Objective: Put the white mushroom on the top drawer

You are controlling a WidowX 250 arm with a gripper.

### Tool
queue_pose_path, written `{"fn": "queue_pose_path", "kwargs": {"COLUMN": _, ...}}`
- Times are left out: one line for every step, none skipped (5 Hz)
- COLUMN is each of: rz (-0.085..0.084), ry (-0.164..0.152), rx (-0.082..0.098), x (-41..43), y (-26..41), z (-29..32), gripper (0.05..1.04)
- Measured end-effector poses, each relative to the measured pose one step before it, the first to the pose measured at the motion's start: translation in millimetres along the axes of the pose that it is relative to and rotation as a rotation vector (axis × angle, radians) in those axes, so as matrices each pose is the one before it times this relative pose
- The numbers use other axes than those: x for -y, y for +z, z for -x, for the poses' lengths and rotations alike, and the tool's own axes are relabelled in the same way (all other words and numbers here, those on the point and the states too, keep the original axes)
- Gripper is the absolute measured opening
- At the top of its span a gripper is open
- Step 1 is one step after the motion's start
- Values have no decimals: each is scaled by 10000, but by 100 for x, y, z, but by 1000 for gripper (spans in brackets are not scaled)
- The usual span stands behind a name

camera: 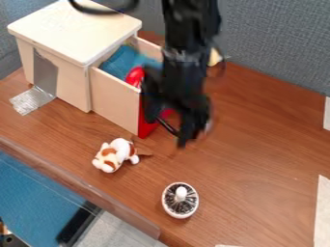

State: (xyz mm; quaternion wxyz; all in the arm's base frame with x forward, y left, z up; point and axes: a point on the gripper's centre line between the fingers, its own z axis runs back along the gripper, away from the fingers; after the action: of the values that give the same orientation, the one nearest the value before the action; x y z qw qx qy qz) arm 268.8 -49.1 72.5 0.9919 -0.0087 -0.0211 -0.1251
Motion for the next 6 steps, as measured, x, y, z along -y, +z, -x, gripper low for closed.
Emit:
{"fn": "queue_pose_path", "kwargs": {"rz": -147, "ry": -934, "rx": -447, "x": 2580, "y": -2972, "z": -13, "gripper": 1001}}
{"fn": "queue_pose_path", "kwargs": {"rz": -168, "ry": -567, "rx": -367, "x": 1618, "y": -1780, "z": 344, "gripper": 1001}}
{"fn": "queue_pose_path", "kwargs": {"rz": -137, "ry": -209, "rx": -286, "x": 609, "y": -1119, "z": 595, "gripper": 1001}}
{"fn": "queue_pose_path", "kwargs": {"rz": -74, "ry": -67, "rx": -151, "x": 81, "y": -677, "z": 406, "gripper": 945}}
{"fn": "queue_pose_path", "kwargs": {"rz": -82, "ry": -89, "rx": 33, "x": 4, "y": -44, "z": 131, "gripper": 691}}
{"fn": "queue_pose_path", "kwargs": {"rz": -1, "ry": 2, "rx": 46, "x": -3, "y": 105, "z": 25, "gripper": 457}}
